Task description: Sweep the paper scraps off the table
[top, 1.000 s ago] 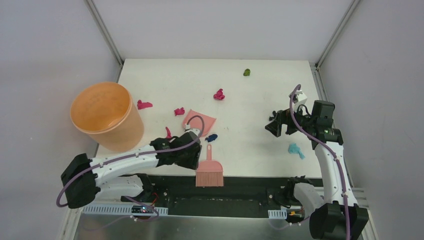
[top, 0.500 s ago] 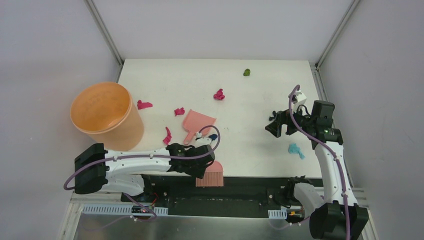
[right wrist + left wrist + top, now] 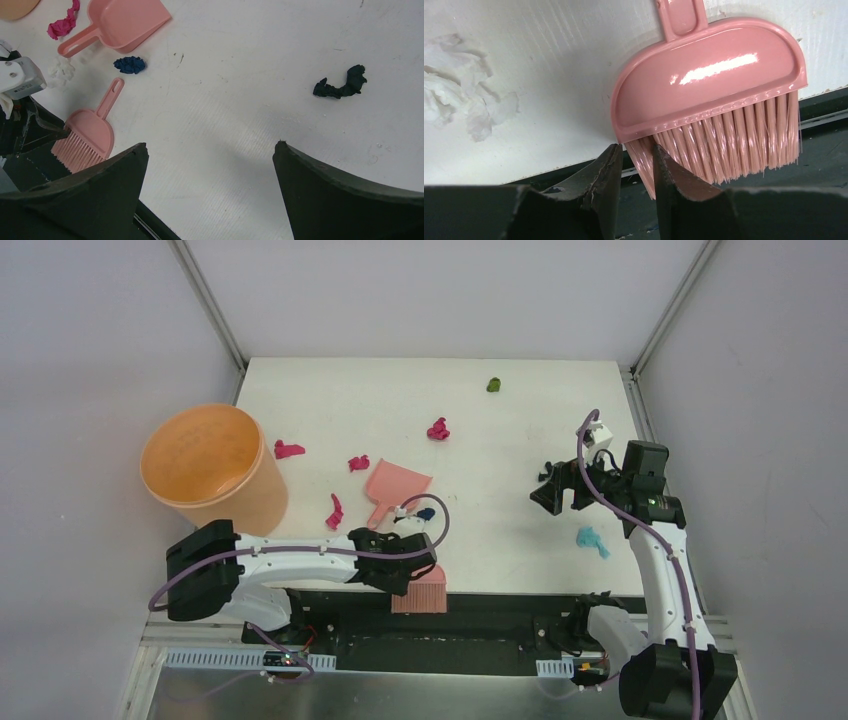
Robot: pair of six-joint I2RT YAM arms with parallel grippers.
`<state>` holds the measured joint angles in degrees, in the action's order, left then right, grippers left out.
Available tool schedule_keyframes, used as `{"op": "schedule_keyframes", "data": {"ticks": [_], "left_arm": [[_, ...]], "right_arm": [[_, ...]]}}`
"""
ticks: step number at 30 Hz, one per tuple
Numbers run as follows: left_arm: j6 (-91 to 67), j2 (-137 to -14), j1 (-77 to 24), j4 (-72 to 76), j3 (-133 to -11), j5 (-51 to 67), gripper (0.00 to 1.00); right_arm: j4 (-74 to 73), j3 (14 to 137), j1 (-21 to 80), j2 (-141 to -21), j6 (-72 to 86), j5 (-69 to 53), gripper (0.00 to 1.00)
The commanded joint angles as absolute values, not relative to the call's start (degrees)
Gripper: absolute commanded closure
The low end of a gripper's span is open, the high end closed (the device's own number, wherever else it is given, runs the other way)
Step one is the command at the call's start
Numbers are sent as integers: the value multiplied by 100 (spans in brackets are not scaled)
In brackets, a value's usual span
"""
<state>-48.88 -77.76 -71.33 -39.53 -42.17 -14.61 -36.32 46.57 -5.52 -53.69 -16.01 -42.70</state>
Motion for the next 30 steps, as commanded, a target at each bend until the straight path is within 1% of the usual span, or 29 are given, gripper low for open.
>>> {"op": "schedule_keyframes", "data": {"ticks": [1, 7, 10, 12, 14, 15, 21, 23, 26, 30], "left_arm": [[-4948, -7732, -7201, -3702, -4151, -1608, 71], [-4862, -8049, -7199, -3494, -4162, -1455, 73], [-4814, -8222, -7199, -3435, -4200, -1398, 76], [-4788, -8261, -7204, -3449, -4245, -1386, 85], [-4702, -8182, -7204, -3546, -4331, -1398, 96], [-4650, -8092, -7203, -3639, -4392, -1421, 100], [-3955, -7210, -7255, -4420, -4863, -1835, 100], [-3398, -6849, -7263, -4290, -4949, -1765, 100], [-2313, -6302, -7260, -3826, -4915, -1567, 100], [-1193, -6129, -7266, -3620, -5010, -1354, 100]], "right_arm": [[-3571, 4658, -536, -5305, -1765, -4366, 0], [-3602, 4668, -536, -5304, -1767, -4391, 0], [-3612, 4667, -536, -5292, -1758, -4421, 0], [-3620, 4667, -536, -5271, -1758, -4421, 0], [-3622, 4667, -532, -5236, -1758, -4408, 0], [-3621, 4669, -536, -5223, -1764, -4404, 0], [-3548, 4696, -536, -5258, -1489, -4603, 0], [-3528, 4797, -517, -5409, -1181, -4749, 0], [-3761, 5221, -416, -5965, -903, -4975, 1], [-4226, 5756, -226, -6632, -917, -5763, 3]]}}
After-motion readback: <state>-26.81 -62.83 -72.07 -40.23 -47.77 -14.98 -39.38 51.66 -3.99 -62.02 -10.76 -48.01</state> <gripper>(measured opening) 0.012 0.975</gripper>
